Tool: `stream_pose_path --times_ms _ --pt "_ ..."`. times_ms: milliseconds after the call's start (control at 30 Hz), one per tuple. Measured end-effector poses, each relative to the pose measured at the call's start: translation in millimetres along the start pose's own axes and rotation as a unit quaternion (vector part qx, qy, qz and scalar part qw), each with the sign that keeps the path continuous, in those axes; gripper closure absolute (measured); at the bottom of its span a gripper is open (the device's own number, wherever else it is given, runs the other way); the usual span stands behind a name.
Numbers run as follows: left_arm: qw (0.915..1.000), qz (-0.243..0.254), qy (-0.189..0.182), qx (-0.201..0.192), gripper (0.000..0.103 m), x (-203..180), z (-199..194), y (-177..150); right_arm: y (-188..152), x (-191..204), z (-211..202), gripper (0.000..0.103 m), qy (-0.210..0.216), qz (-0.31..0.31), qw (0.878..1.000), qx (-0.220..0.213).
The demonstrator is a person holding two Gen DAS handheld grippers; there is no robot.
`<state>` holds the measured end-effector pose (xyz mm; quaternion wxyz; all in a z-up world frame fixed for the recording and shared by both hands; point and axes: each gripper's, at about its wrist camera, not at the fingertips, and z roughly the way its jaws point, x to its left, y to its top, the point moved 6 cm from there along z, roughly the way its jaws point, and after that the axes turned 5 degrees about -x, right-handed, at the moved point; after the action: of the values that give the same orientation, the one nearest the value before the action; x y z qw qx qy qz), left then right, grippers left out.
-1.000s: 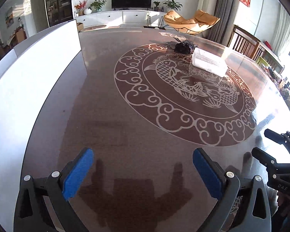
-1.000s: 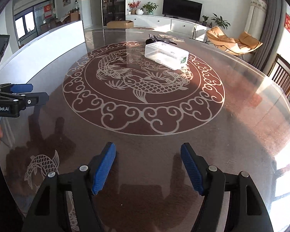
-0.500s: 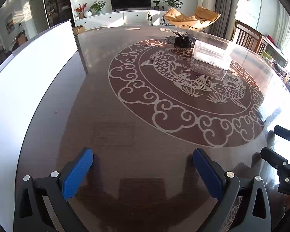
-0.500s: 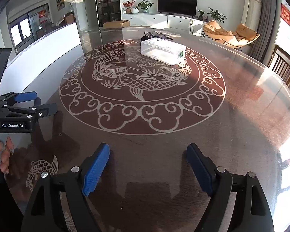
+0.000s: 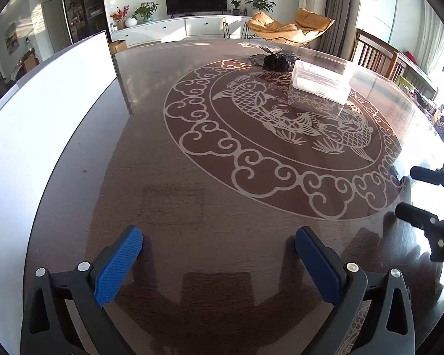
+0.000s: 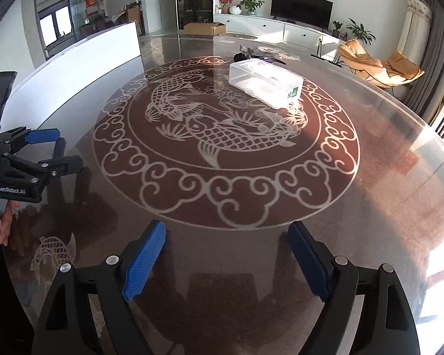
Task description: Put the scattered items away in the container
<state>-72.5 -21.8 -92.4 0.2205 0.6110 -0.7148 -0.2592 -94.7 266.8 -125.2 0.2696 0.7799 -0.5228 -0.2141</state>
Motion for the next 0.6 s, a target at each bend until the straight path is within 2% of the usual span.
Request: stream_pose_path --times_ms 67,167,267,367,600 --pt "1.0000 -0.001 0.001 0.000 0.000 -0.2 0.2 -0.2 20.8 -25.8 8.6 0.018 -0.009 -0.020 1.000 -0.012" --pt "1.0000 0.000 0.001 0.000 0.000 -0.1 0.1 -0.3 55.7 -48.9 24.3 0.018 0.004 -0.067 0.998 -0.022" --pt "1.0000 -0.001 0.001 0.000 0.000 -0.1 0.1 -0.3 88.2 -48.0 38.6 0.017 0.038 -0.140 0.989 -0.036" --pt "1.0000 -0.001 0.001 0.000 0.000 -0.1 0.2 -0.2 111.6 -44.0 61.3 0.017 0.040 -0.196 0.979 -0.023" --pt "1.0000 -0.001 0.002 -0.001 0.000 -0.1 -0.5 -0.5 144.9 -31.2 101.6 0.017 0.073 -0.235 0.969 0.001"
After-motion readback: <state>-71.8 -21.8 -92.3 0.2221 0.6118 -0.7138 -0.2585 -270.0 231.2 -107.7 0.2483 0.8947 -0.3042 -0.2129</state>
